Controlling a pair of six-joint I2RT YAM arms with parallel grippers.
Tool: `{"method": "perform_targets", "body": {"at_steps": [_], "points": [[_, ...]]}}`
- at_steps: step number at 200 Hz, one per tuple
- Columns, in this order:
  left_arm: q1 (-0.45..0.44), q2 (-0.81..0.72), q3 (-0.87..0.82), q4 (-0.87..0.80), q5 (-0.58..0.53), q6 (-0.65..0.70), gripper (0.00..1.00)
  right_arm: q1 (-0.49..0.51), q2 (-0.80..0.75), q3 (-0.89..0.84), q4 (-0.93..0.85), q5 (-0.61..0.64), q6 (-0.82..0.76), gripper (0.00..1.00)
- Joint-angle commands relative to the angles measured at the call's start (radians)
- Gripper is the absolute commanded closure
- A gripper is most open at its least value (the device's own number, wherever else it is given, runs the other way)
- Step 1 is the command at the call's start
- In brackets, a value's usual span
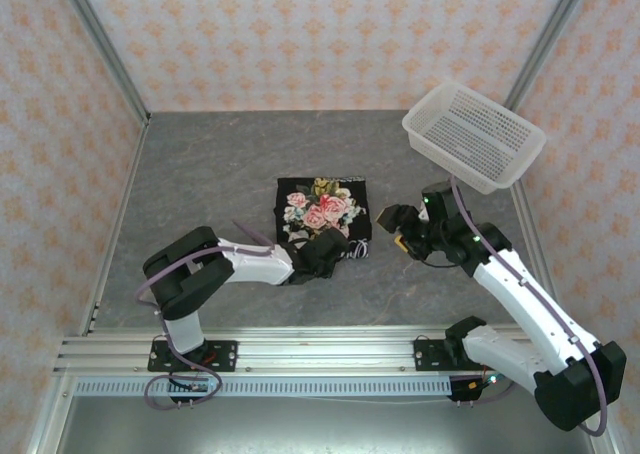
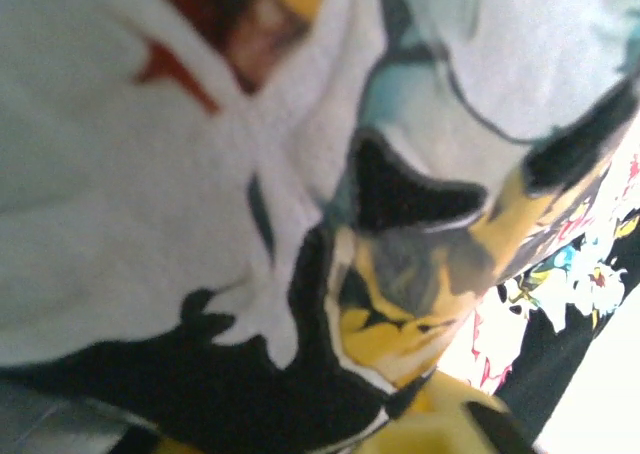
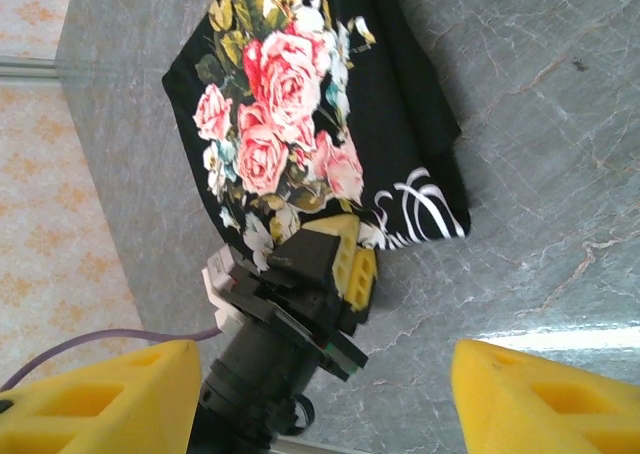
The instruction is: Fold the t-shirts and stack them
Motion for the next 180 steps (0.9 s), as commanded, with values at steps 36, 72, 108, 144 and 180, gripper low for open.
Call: {"method": "perform_targets", "body": {"at_steps": [36,72,108,144,180], "points": [[0.244,-0.051,-0.049,-0.006,0.014,0.039,1.0,-0.009,0.003,0.062,-0.045,0.01,-0.05,0.35],[0.513,-0.082,-0.073,0.003,0.135,0.284,1.0,-0.01,0.053,0.095,-0.01,-0.002,-0.052,0.35],[0.8,0.01,0.048,-0.045,0.286,0.534,1.0,-0.013,0.12,0.121,0.023,0.0,-0.048,0.35],[0.981,0.2,0.268,-0.08,0.397,0.697,1.0,-0.017,0.186,0.161,0.028,0.002,-0.058,0.35],[1.084,0.355,0.537,-0.267,0.444,0.892,1.0,-0.024,0.221,0.193,0.042,-0.008,-0.069,0.35]]}}
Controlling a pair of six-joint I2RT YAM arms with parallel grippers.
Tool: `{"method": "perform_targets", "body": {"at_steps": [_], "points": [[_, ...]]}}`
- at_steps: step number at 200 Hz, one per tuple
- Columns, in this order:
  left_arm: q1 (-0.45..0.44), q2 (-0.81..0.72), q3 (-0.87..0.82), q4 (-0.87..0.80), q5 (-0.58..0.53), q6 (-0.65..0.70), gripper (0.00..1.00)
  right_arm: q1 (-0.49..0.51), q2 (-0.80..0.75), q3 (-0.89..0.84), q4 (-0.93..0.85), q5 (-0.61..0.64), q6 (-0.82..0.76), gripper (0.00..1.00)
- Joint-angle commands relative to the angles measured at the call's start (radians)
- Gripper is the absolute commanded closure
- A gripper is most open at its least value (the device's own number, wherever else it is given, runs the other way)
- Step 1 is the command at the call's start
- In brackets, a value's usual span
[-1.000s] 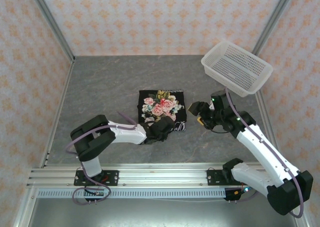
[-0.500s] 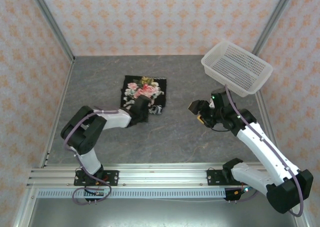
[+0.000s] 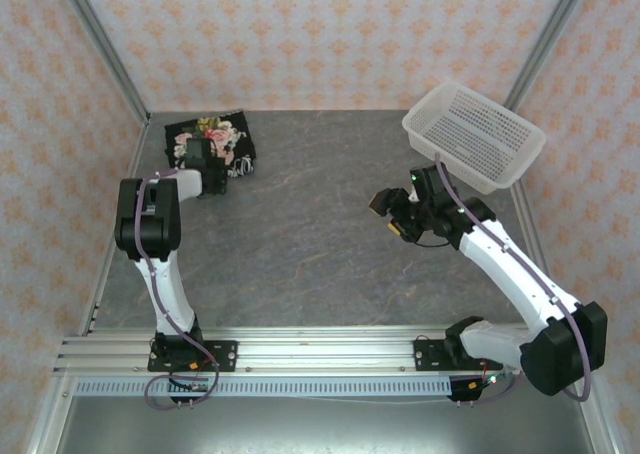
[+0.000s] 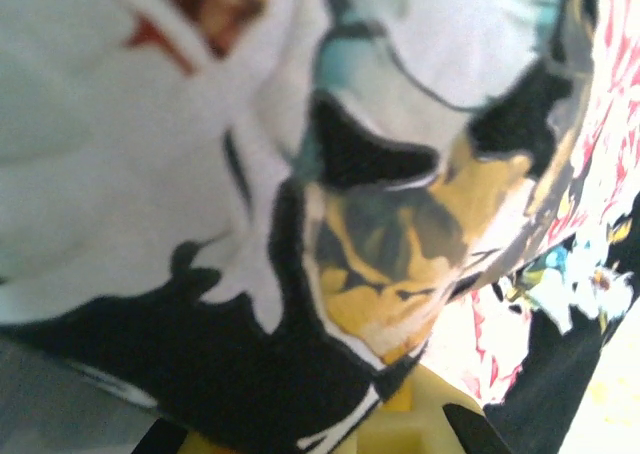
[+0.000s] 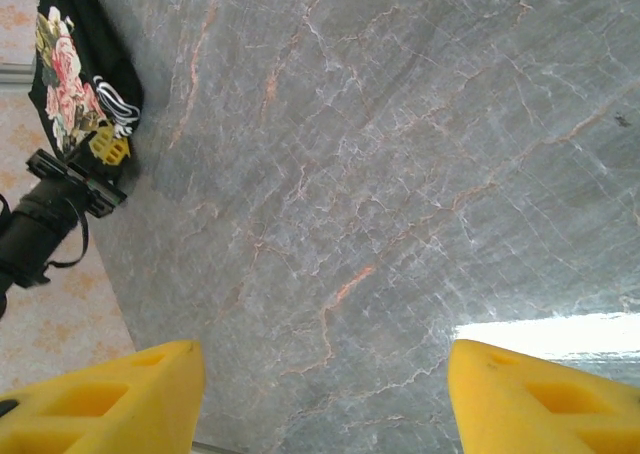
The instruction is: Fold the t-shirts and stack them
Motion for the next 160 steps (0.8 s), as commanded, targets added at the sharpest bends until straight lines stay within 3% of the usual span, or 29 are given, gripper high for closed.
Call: {"method": "perform_targets", "body": {"at_steps": [1,55,119,125,135,160], "points": [[0.05,0.07,0.125,-0.2,0.04,0.201,1.0,-0.008,0.02,0.045,0.028,-0.008,-0.027,0.35],[0.101,0.104,0.256,-0.393,0.018,0.329,1.0,-0.026,0.122,0.101,0.06,-0.039,-0.039,0.35],[0.134,0.061,0.262,-0.441,0.024,0.386,1.0,-0.027,0.177,0.188,0.069,-0.043,-0.084,0.34],[0.133,0.047,0.262,-0.448,0.029,0.388,0.89,-0.027,0.157,0.185,0.089,-0.031,-0.089,0.34],[0.134,0.017,0.26,-0.455,0.063,0.383,0.53,-0.027,0.108,0.173,0.127,0.012,-0.091,0.32],[0.112,-0.174,0.171,-0.453,0.11,0.398,0.01,-0.032,-0.041,0.126,0.245,0.124,-0.095,0.22]]}}
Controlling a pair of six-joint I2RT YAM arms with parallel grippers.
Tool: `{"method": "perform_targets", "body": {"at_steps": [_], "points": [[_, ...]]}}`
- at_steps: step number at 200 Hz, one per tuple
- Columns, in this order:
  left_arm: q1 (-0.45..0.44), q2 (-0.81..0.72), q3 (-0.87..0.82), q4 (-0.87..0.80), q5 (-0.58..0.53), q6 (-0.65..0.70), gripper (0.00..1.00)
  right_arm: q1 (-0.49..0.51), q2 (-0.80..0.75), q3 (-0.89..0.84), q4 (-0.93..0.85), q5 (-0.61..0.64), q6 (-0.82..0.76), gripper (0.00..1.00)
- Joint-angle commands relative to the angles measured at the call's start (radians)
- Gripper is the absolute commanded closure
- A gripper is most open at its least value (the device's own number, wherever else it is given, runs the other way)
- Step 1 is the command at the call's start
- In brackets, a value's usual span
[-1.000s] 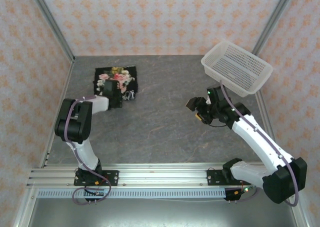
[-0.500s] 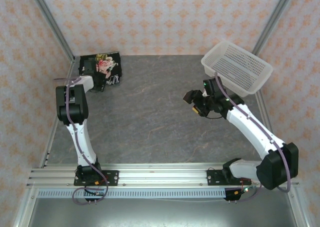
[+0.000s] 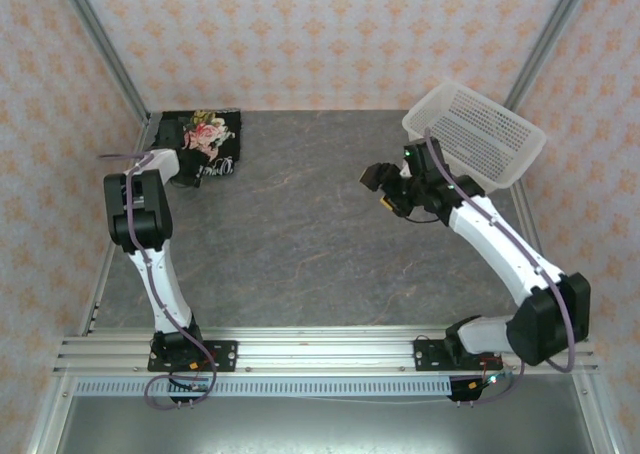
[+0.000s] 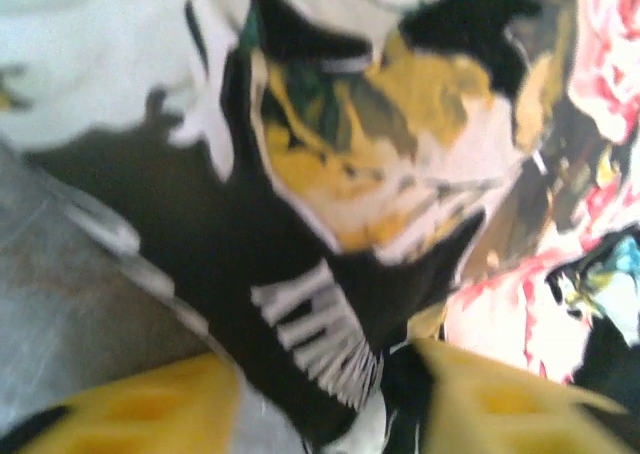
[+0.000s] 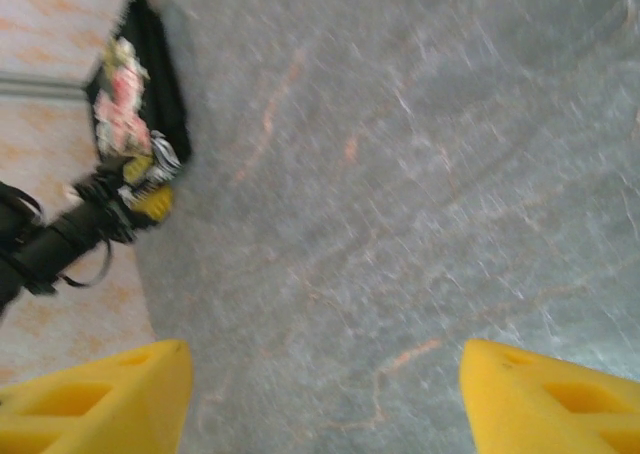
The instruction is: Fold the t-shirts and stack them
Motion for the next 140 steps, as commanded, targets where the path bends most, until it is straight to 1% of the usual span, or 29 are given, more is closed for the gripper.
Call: {"method": "perform_targets", "body": {"at_steps": [1,10,12,13,15,24,46,60,73,82,92,107,116,121,124,140], "points": [[-0.009,-0.23,-0.063,-0.077,0.038,0.038,0.0,-0.01,-0.159,-0.013,0.138,0.122,-0.027,0.21],[-0.022,-0.319,-0.098,-0.109,0.036,0.049,0.0,-0.018,-0.178,-0.008,0.141,0.131,-0.024,0.15],[-0.025,-0.338,-0.107,-0.116,0.035,0.049,0.0,-0.021,-0.18,-0.005,0.141,0.13,-0.023,0.09],[-0.026,-0.348,-0.112,-0.118,0.033,0.049,0.0,-0.023,-0.181,-0.004,0.141,0.129,-0.022,0.04],[-0.031,-0.365,-0.12,-0.127,0.031,0.05,0.0,-0.026,-0.181,-0.001,0.139,0.126,-0.022,0.0],[-0.05,-0.455,-0.155,-0.186,-0.004,0.056,0.0,-0.037,-0.182,0.014,0.133,0.104,-0.014,0.01],[-0.125,-0.647,-0.215,-0.317,-0.146,0.103,0.0,-0.059,-0.174,0.061,0.108,0.06,-0.003,0.01],[-0.184,-0.735,-0.238,-0.36,-0.204,0.141,0.0,-0.062,-0.178,0.1,0.056,0.079,-0.033,0.01],[-0.234,-0.793,-0.24,-0.419,-0.274,0.163,0.0,-0.062,-0.194,0.129,0.007,0.122,-0.09,0.01],[-0.267,-0.837,-0.241,-0.46,-0.341,0.185,0.0,-0.062,-0.206,0.147,-0.038,0.171,-0.141,0.01],[-0.307,-0.891,-0.25,-0.501,-0.442,0.203,0.0,-0.064,-0.202,0.196,-0.154,0.28,-0.187,0.01],[-0.363,-0.97,-0.27,-0.55,-0.611,0.214,0.0,-0.066,-0.188,0.244,-0.313,0.497,-0.23,0.01],[-0.399,-1.016,-0.3,-0.563,-0.73,0.208,0.0,-0.072,-0.191,0.236,-0.369,0.649,-0.254,0.01],[-0.411,-1.043,-0.332,-0.54,-0.782,0.228,0.0,-0.08,-0.203,0.202,-0.362,0.71,-0.284,0.01],[-0.411,-1.06,-0.358,-0.513,-0.793,0.254,0.0,-0.092,-0.217,0.176,-0.344,0.728,-0.311,0.01],[-0.414,-1.146,-0.533,-0.334,-0.832,0.399,0.0,-0.164,-0.296,-0.038,-0.166,0.716,-0.484,0.01]]}}
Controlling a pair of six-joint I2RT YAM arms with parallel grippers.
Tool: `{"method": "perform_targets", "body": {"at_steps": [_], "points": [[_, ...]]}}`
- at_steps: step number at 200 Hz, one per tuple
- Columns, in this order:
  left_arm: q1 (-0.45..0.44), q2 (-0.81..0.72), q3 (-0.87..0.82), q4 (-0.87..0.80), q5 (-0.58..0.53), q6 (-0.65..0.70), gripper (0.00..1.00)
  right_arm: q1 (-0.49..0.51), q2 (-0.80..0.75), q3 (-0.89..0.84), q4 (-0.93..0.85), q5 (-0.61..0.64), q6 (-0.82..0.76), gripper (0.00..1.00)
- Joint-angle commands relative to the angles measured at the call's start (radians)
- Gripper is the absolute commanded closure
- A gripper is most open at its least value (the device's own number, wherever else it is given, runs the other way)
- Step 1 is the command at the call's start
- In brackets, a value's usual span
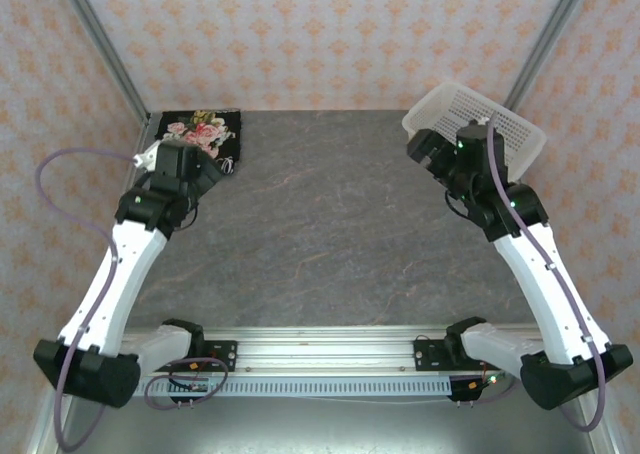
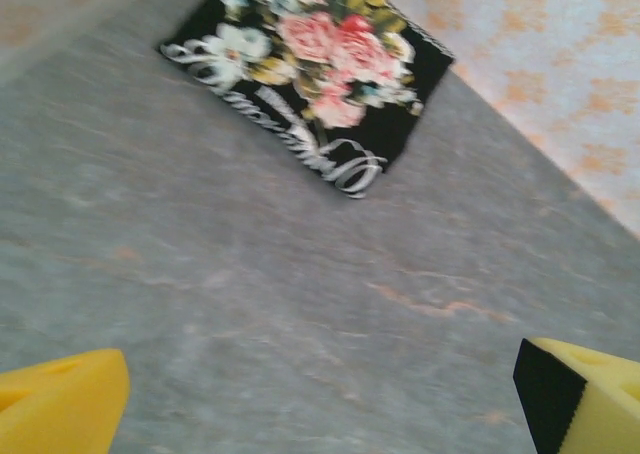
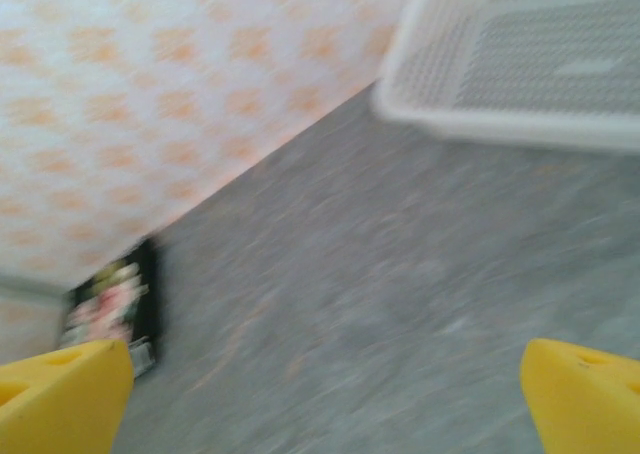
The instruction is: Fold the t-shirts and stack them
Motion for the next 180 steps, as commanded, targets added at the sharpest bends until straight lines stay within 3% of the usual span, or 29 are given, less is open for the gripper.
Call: {"method": "perform_targets", "body": {"at_steps": [1,12,28,50,84,132,170,180], "points": [[-0.011,-0.11,-0.188,0.106,-0.266,0.192,0.0,-0.078,-0.084,-0.219,0.035,0.232,-0.256,0.01],[-0.014,-0.155,-0.303,0.196,-0.328,0.3,0.0,-0.089,-0.162,-0.401,0.216,0.284,-0.347,0.01],[-0.014,-0.196,-0.422,0.254,-0.409,0.325,0.0,-0.112,-0.27,-0.608,0.401,0.342,-0.408,0.01],[-0.005,-0.253,-0.601,0.508,-0.195,0.532,0.0,-0.172,-0.265,-0.735,0.446,0.353,-0.416,0.01],[0.012,-0.123,-0.713,0.805,-0.153,0.595,0.0,-0.221,-0.164,-0.912,0.735,0.301,-0.46,0.01],[0.138,0.207,-0.742,1.278,0.017,0.585,0.0,-0.313,0.1,-0.923,1.066,0.158,-0.503,0.01],[0.185,0.345,-0.719,1.444,0.138,0.679,0.0,-0.365,0.287,-0.876,1.286,0.047,-0.473,0.01],[0.182,0.348,-0.697,1.398,0.163,0.692,0.0,-0.37,0.335,-0.864,1.325,0.025,-0.452,0.01]]}}
